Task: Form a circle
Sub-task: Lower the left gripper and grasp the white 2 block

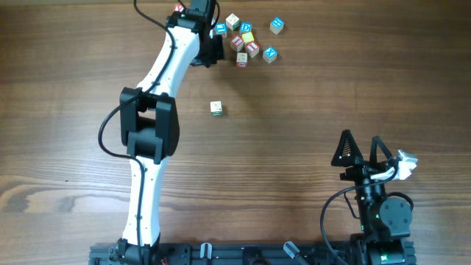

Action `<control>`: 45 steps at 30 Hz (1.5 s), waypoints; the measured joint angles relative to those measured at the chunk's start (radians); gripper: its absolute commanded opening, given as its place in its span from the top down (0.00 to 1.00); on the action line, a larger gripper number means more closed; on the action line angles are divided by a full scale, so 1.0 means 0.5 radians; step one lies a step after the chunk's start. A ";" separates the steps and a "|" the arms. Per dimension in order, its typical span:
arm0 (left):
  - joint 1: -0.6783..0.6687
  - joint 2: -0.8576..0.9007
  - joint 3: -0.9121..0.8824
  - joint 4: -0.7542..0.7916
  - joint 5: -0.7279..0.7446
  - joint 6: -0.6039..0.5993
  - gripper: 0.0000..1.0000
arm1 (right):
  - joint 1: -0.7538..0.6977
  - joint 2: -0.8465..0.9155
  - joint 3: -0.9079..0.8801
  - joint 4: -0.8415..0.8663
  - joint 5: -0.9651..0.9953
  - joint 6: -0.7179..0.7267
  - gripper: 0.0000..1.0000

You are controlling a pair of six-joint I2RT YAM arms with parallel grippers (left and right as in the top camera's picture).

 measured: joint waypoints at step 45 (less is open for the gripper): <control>-0.070 -0.135 -0.034 0.284 -0.186 -0.197 0.28 | 0.000 0.000 0.000 0.000 0.000 0.000 0.00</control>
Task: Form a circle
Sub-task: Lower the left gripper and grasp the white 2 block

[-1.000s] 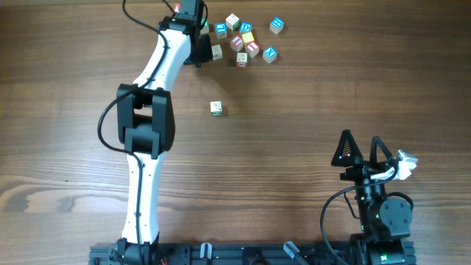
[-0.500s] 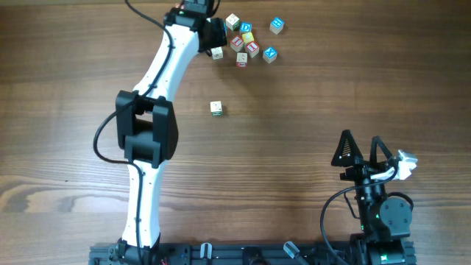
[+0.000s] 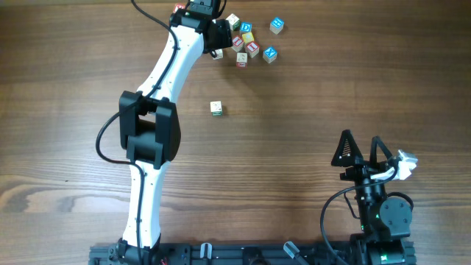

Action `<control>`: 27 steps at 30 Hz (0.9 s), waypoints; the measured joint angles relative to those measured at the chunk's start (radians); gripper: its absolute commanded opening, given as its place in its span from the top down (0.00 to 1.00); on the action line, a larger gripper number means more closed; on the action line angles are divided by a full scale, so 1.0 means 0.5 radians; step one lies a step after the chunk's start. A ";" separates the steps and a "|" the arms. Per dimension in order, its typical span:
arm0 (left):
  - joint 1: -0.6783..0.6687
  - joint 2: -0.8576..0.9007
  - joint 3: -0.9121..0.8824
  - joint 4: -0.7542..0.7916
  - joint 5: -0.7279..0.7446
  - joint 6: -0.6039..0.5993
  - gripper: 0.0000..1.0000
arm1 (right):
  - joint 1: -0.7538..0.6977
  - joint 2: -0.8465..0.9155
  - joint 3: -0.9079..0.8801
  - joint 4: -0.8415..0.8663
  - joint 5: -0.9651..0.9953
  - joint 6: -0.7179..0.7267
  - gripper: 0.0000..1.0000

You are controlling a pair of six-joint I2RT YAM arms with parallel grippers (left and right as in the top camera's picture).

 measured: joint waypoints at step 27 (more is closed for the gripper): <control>0.004 0.111 0.000 0.142 0.000 -0.011 0.27 | 0.000 0.000 0.000 0.000 0.000 0.000 0.00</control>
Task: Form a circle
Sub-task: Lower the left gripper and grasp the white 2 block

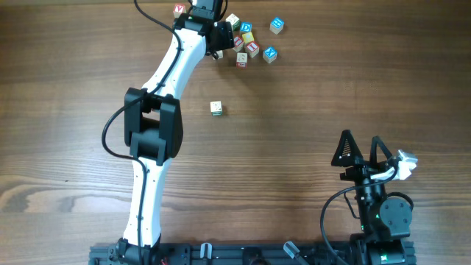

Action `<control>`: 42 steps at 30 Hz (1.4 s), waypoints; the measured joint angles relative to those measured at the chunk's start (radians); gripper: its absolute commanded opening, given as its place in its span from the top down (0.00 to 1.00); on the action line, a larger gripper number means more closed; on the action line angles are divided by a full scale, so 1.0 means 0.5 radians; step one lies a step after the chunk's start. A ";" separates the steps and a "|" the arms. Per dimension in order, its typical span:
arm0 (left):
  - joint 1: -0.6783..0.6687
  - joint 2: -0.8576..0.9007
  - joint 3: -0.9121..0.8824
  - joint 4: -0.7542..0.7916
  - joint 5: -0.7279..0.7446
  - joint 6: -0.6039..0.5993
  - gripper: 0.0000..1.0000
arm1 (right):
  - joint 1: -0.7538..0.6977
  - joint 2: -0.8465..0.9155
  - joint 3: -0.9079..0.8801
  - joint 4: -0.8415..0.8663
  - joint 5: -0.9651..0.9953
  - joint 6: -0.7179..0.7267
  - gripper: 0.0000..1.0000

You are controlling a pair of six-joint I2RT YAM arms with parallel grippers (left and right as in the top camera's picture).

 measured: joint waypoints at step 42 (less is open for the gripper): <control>0.014 0.091 0.000 -0.151 -0.027 -0.013 0.68 | 0.000 0.000 0.000 0.000 0.000 0.000 0.00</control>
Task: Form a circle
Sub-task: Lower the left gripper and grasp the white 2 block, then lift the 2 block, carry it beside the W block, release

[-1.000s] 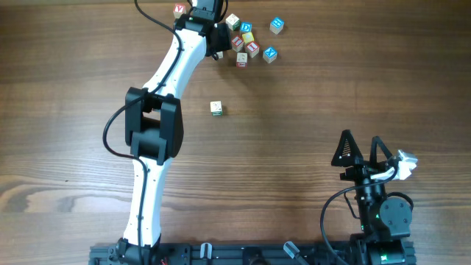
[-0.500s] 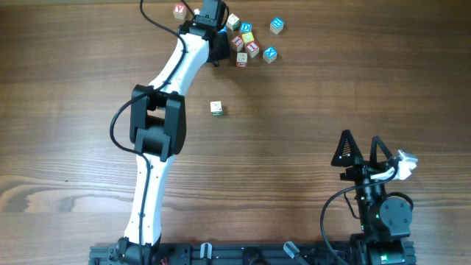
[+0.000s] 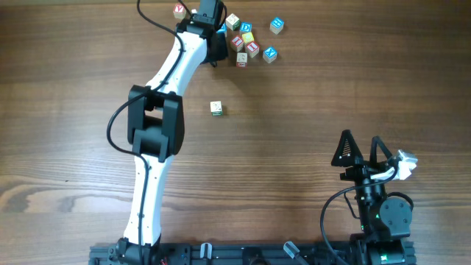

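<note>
Several lettered cubes lie in a loose cluster at the table's far edge, among them a cream cube (image 3: 232, 21), a yellow one (image 3: 248, 37), a red one (image 3: 253, 49) and two blue ones (image 3: 270, 54) (image 3: 277, 26). A red-lettered cube (image 3: 179, 10) sits apart on the left. One green-and-white cube (image 3: 215, 108) lies alone nearer the middle. My left gripper (image 3: 215, 46) is at the cluster's left side, with a blue cube's edge (image 3: 221, 29) showing beside it; its fingers are hidden from above. My right gripper (image 3: 360, 146) rests open at the near right, far from the cubes.
The left arm (image 3: 154, 125) stretches across the left-centre of the wooden table (image 3: 331, 88) from the near edge to the far one. The right arm's base (image 3: 383, 217) stands at the near right.
The left gripper has shifted a little left and nearer, and a blue cube's edge now shows beside it. The other cubes and the right arm have not moved.
The left gripper first stood just left of the cluster, with a blue cube showing beside it. It then sat over that spot for two moments, hiding the cube. Now it is slightly back and the blue edge shows again. The right arm stayed still.
</note>
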Action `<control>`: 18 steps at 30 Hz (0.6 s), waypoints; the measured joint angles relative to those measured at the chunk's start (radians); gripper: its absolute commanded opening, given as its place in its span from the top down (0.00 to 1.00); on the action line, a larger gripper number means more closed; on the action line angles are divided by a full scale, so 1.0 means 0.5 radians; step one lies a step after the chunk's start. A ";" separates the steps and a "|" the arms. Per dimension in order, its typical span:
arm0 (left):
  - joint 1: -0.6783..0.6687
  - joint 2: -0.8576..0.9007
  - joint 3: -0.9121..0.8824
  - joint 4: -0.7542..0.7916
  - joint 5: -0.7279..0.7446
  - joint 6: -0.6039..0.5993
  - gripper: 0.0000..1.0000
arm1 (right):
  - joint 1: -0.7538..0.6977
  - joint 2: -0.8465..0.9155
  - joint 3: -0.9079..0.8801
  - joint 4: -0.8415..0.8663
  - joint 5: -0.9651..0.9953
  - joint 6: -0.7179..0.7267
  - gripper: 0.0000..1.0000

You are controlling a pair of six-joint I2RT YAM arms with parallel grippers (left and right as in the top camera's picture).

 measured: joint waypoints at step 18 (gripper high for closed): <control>-0.048 -0.738 -0.001 -1.040 0.337 -0.174 0.66 | 0.000 0.000 0.000 0.000 0.000 0.000 0.00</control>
